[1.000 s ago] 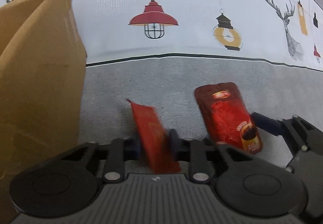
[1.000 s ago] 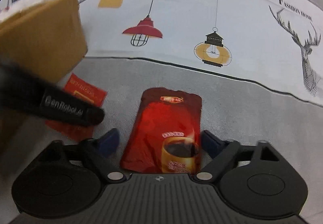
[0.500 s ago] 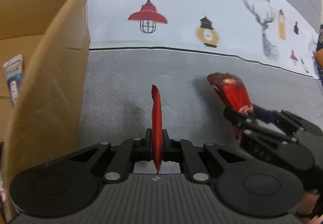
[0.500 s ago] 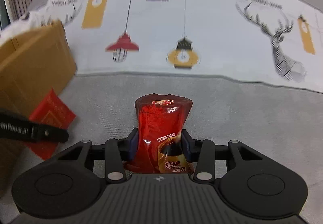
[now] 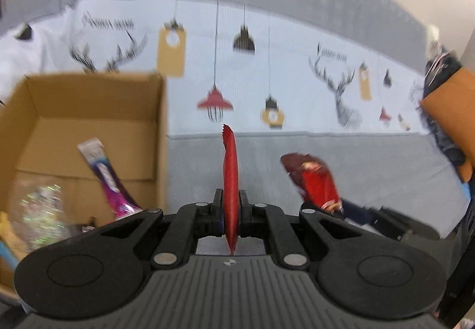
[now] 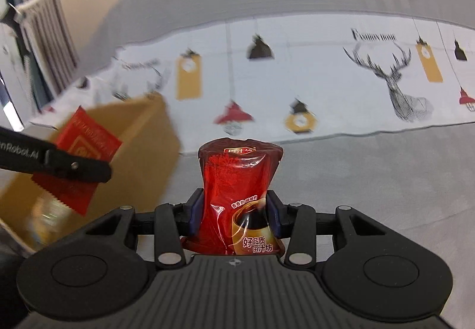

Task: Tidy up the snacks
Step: 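Carry the red packet and coffee pouch into the box and open both tools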

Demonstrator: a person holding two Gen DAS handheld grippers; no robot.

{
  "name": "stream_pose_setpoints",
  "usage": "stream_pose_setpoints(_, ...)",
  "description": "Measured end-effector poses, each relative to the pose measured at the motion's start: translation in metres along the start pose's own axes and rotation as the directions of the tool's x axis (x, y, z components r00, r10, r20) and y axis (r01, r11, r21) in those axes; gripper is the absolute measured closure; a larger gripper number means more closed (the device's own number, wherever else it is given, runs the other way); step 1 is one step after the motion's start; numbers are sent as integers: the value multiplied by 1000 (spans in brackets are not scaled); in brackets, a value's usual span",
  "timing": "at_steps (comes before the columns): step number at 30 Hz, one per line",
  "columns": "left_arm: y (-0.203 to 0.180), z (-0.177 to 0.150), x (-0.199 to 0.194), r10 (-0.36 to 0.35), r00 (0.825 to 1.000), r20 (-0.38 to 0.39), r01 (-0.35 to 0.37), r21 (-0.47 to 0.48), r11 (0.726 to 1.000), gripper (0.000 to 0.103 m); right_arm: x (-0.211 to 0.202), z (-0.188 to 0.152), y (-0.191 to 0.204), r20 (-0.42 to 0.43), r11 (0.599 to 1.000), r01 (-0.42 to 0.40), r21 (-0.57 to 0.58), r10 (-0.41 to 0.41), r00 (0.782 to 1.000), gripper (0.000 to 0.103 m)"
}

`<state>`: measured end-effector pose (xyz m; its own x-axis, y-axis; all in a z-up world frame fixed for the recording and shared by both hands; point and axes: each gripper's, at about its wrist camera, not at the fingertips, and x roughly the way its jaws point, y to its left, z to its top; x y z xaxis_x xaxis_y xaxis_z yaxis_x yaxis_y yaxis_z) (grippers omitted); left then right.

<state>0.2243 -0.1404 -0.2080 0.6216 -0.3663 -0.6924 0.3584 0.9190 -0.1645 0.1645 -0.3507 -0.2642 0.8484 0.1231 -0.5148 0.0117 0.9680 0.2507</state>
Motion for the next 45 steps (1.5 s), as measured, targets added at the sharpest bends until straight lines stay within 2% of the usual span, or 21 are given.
stream_pose_setpoints(5, 24, 8, -73, 13, 989, 147, -16, 21, 1000, 96, -42, 19, 61, 80, 998, -58, -36, 60, 995, 58)
stream_pose_setpoints(9, 54, 14, -135, 22, 952, 305, -29, 18, 999, 96, -78, 45, 113, 183, 989, -96, -115, 116, 976, 58)
stream_pose_setpoints(12, 86, 16, -166, 27, 928, 371, -7, -54, 999, 96, -99, 64, 148, 235, 974, -122, -190, 166, 958, 58)
stream_pose_setpoints(14, 107, 16, -174, 27, 926, 377, 16, -113, 994, 96, -106, 74, 166, 253, 964, -135, -230, 193, 948, 58)
stream_pose_setpoints(17, 131, 13, -173, 60, 929, 365, -4, -154, 988, 96, -104, 82, 190, 251, 949, -157, -273, 228, 941, 57)
stream_pose_setpoints(20, 152, 8, -159, 103, 944, 313, -48, -180, 983, 96, -85, 82, 208, 212, 933, -169, -319, 244, 946, 57)
stream_pose_setpoints(23, 176, -2, -138, 115, 962, 247, -65, -202, 977, 96, -53, 70, 222, 131, 925, -194, -327, 248, 960, 57)
stream_pose_setpoints(25, 184, -9, -121, 139, 968, 209, -97, -196, 976, 96, -32, 60, 228, 70, 926, -203, -318, 237, 969, 57)
stream_pose_setpoints(28, 198, -22, -100, 136, 979, 151, -102, -209, 973, 96, 0, 43, 234, -7, 928, -206, -311, 215, 977, 57)
stream_pose_setpoints(32, 212, -35, -70, 147, 985, 94, -125, -209, 970, 96, 38, 29, 238, -101, 937, -190, -293, 167, 981, 57)
stream_pose_setpoints(36, 219, -43, -38, 141, 990, 25, -133, -198, 971, 96, 70, 14, 238, -190, 948, -158, -276, 107, 976, 57)
stream_pose_setpoints(41, 222, -51, -14, 156, 987, -34, -159, -176, 971, 96, 95, -4, 235, -268, 956, -113, -270, 38, 963, 57)
stream_pose_setpoints(45, 223, -55, -6, 161, 985, -57, -168, -167, 972, 96, 105, -9, 233, -296, 959, -106, -263, 24, 955, 56)
